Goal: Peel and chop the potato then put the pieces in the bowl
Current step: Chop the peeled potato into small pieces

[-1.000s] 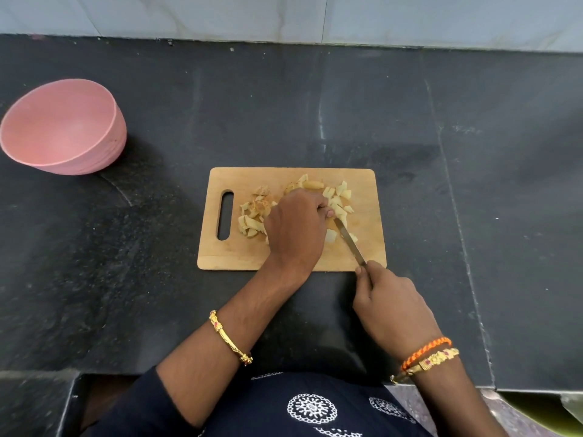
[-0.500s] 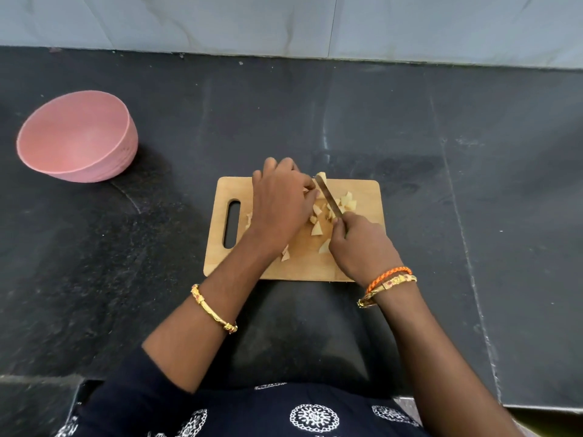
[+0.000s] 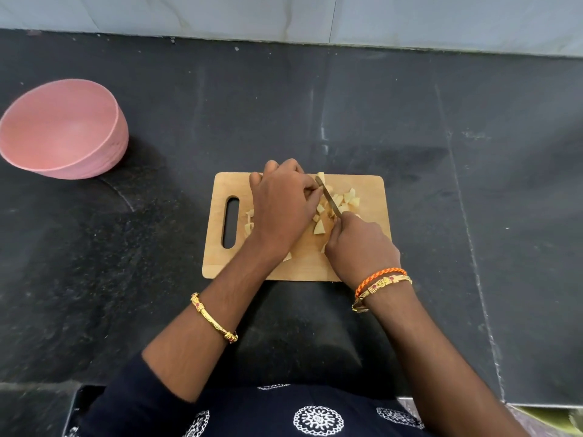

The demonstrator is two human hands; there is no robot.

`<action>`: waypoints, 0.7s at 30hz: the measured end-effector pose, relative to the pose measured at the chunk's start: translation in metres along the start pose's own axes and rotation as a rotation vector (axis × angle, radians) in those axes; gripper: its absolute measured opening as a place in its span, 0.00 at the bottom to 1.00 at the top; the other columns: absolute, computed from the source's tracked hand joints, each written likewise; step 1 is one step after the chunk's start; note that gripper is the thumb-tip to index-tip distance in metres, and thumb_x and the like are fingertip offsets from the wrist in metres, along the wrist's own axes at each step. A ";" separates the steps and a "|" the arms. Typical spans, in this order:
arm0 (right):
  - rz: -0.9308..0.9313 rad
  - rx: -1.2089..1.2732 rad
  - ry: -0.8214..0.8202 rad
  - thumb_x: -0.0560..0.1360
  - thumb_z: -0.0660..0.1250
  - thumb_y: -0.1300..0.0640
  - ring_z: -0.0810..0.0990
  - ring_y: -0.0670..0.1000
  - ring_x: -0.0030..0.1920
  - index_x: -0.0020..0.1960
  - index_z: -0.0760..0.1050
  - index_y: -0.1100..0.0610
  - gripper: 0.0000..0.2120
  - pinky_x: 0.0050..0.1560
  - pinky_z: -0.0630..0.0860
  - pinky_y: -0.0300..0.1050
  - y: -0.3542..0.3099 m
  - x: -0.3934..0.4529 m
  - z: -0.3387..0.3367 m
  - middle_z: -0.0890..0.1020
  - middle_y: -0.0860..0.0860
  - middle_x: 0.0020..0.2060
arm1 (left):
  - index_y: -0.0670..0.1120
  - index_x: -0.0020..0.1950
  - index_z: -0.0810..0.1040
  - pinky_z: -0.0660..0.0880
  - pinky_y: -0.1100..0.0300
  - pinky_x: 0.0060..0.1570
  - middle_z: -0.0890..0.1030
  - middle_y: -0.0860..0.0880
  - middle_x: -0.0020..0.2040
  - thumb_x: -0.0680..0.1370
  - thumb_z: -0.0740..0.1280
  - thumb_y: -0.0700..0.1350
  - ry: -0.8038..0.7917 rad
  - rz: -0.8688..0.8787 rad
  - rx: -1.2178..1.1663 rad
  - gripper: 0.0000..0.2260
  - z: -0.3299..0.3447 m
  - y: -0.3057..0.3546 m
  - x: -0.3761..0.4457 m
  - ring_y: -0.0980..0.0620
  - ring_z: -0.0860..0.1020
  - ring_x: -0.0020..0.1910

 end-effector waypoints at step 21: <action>0.083 0.210 0.090 0.80 0.53 0.49 0.78 0.57 0.37 0.41 0.71 0.56 0.15 0.41 0.77 0.52 0.044 -0.028 -0.006 0.77 0.54 0.35 | 0.54 0.43 0.83 0.51 0.59 0.45 0.76 0.57 0.45 0.70 0.73 0.52 -0.099 -0.015 -0.160 0.04 -0.011 -0.002 -0.006 0.57 0.68 0.50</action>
Point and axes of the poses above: each hand's wrist, its own x-axis towards the middle knuckle, its own z-axis out of the palm, y = z × x, the point moved 1 cm from there along x, towards the middle knuckle
